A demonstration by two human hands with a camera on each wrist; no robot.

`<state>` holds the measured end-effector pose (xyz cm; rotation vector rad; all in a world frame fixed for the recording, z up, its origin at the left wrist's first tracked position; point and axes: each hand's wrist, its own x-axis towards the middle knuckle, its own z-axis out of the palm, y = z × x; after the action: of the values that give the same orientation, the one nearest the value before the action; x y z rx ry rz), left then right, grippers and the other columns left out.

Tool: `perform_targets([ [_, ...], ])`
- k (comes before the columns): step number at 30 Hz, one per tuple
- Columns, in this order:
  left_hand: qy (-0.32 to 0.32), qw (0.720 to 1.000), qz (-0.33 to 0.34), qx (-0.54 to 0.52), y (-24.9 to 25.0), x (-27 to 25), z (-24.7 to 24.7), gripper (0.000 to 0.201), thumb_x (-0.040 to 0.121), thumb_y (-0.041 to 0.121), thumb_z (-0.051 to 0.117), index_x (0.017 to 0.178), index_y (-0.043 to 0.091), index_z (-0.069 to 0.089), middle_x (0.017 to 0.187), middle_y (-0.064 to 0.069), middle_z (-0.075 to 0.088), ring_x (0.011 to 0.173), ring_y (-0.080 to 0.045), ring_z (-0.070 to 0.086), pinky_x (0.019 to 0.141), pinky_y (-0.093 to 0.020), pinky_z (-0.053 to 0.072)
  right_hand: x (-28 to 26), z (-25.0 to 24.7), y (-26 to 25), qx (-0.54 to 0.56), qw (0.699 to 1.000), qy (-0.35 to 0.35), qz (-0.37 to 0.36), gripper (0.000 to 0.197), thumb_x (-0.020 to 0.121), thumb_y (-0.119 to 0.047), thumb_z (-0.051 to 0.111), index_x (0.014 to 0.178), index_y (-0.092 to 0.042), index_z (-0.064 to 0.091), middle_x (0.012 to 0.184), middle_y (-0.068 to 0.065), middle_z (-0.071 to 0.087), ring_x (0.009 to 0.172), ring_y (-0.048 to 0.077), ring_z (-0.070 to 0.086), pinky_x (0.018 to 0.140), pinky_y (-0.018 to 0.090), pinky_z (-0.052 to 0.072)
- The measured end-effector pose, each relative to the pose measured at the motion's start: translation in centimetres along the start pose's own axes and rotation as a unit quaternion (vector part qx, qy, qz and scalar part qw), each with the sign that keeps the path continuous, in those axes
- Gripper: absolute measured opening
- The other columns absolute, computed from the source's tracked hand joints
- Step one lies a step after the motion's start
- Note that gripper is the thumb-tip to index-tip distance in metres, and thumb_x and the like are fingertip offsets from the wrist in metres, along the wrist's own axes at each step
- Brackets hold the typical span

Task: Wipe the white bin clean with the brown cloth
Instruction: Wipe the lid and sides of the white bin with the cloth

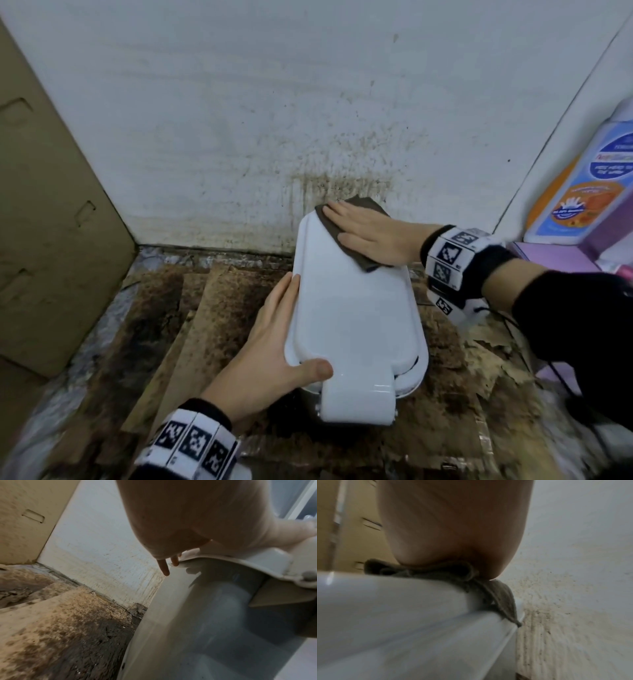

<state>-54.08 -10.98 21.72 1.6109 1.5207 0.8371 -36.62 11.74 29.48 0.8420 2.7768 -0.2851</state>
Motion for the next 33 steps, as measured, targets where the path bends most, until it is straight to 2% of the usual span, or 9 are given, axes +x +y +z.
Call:
perform_targets([
  [6, 0.000, 1.000, 0.001, 0.015, -0.2, -0.1, 0.0, 0.123, 0.058, 0.095, 0.058, 0.153, 0.058, -0.012, 0.157, 0.041, -0.018, 0.152, 0.004, -0.005, 0.122, -0.058, 0.021, -3.3, 1.5, -3.3, -0.001, 0.999, 0.015, -0.047, 0.061, 0.112, -0.035, 0.020, 0.163, -0.017, -0.009, 0.172, 0.001, -0.014, 0.158, 0.011, -0.015, 0.128, 0.034, -0.005],
  [10, 0.006, 1.000, 0.013, 0.008, -0.6, -0.1, 0.3, 0.124, 0.062, 0.091, 0.061, 0.156, 0.051, -0.009, 0.159, 0.038, -0.015, 0.153, 0.002, -0.001, 0.122, -0.056, 0.023, -9.2, 3.5, -7.9, -0.006, 0.995, 0.024, -0.094, 0.061, 0.113, -0.037, 0.019, 0.163, -0.020, -0.011, 0.170, -0.005, -0.019, 0.154, 0.003, -0.023, 0.123, 0.021, -0.016],
  [14, 0.012, 1.000, 0.022, 0.009, -0.6, -0.1, 0.6, 0.126, 0.062, 0.092, 0.060, 0.158, 0.045, -0.007, 0.160, 0.036, -0.014, 0.153, 0.005, -0.001, 0.123, -0.052, 0.023, -12.4, 5.8, -9.9, 0.011, 0.993, 0.062, -0.096, 0.060, 0.113, -0.042, 0.019, 0.163, -0.025, -0.009, 0.170, -0.013, -0.017, 0.153, -0.001, -0.022, 0.127, 0.030, -0.007],
  [17, 0.017, 0.999, 0.027, -0.004, -0.5, -0.1, 0.6, 0.124, 0.064, 0.090, 0.061, 0.158, 0.045, -0.005, 0.162, 0.034, -0.011, 0.152, 0.006, 0.001, 0.122, -0.051, 0.026, -11.7, 5.8, -8.9, 0.010, 0.991, 0.079, -0.104, 0.060, 0.112, -0.041, 0.023, 0.164, -0.024, -0.002, 0.172, -0.010, -0.009, 0.156, 0.002, -0.015, 0.129, 0.031, -0.001],
  [19, 0.020, 0.999, 0.026, 0.000, -0.4, -0.1, 0.5, 0.124, 0.063, 0.091, 0.061, 0.158, 0.046, -0.005, 0.162, 0.034, -0.011, 0.152, 0.005, 0.001, 0.121, -0.052, 0.027, -9.9, 4.9, -6.9, 0.017, 0.991, 0.082, -0.107, 0.060, 0.112, -0.041, 0.026, 0.165, -0.023, 0.002, 0.173, -0.007, -0.005, 0.157, 0.004, -0.010, 0.128, 0.028, -0.005],
  [22, 0.016, 1.000, 0.015, 0.018, -0.1, -0.1, 0.4, 0.124, 0.060, 0.095, 0.057, 0.156, 0.051, -0.007, 0.160, 0.037, -0.012, 0.152, 0.007, -0.003, 0.122, -0.053, 0.023, -6.3, 3.0, -2.5, 0.051, 0.995, 0.066, -0.057, 0.060, 0.112, -0.040, 0.028, 0.165, -0.025, 0.003, 0.173, -0.005, -0.005, 0.158, 0.005, -0.008, 0.126, 0.025, -0.007],
  [26, 0.013, 1.000, 0.010, 0.025, -0.1, -0.1, 0.2, 0.122, 0.060, 0.096, 0.057, 0.155, 0.053, -0.006, 0.159, 0.038, -0.012, 0.152, 0.007, -0.004, 0.122, -0.055, 0.021, -2.7, 1.9, 1.4, 0.062, 0.996, 0.068, -0.011, 0.060, 0.111, -0.042, 0.026, 0.165, -0.023, 0.005, 0.173, -0.003, -0.005, 0.159, 0.010, -0.006, 0.128, 0.033, -0.005],
  [30, 0.010, 0.999, 0.009, 0.029, -0.1, 0.0, 0.1, 0.123, 0.061, 0.095, 0.057, 0.157, 0.051, -0.005, 0.159, 0.039, -0.012, 0.152, 0.006, -0.004, 0.124, -0.054, 0.019, -2.6, 2.9, 0.8, 0.053, 0.994, 0.096, 0.010, 0.061, 0.111, -0.043, 0.022, 0.164, -0.019, 0.005, 0.173, 0.000, -0.004, 0.159, 0.012, -0.006, 0.128, 0.036, -0.004],
  [33, 0.010, 1.000, 0.008, 0.025, -0.2, 0.0, 0.2, 0.123, 0.059, 0.096, 0.056, 0.156, 0.051, -0.005, 0.158, 0.040, -0.012, 0.151, 0.007, -0.003, 0.123, -0.052, 0.019, -5.4, 4.3, -2.0, 0.073, 0.992, 0.103, 0.006, 0.068, 0.103, -0.048, 0.016, 0.164, -0.018, 0.005, 0.172, -0.001, -0.004, 0.159, 0.011, -0.007, 0.128, 0.034, -0.004],
])
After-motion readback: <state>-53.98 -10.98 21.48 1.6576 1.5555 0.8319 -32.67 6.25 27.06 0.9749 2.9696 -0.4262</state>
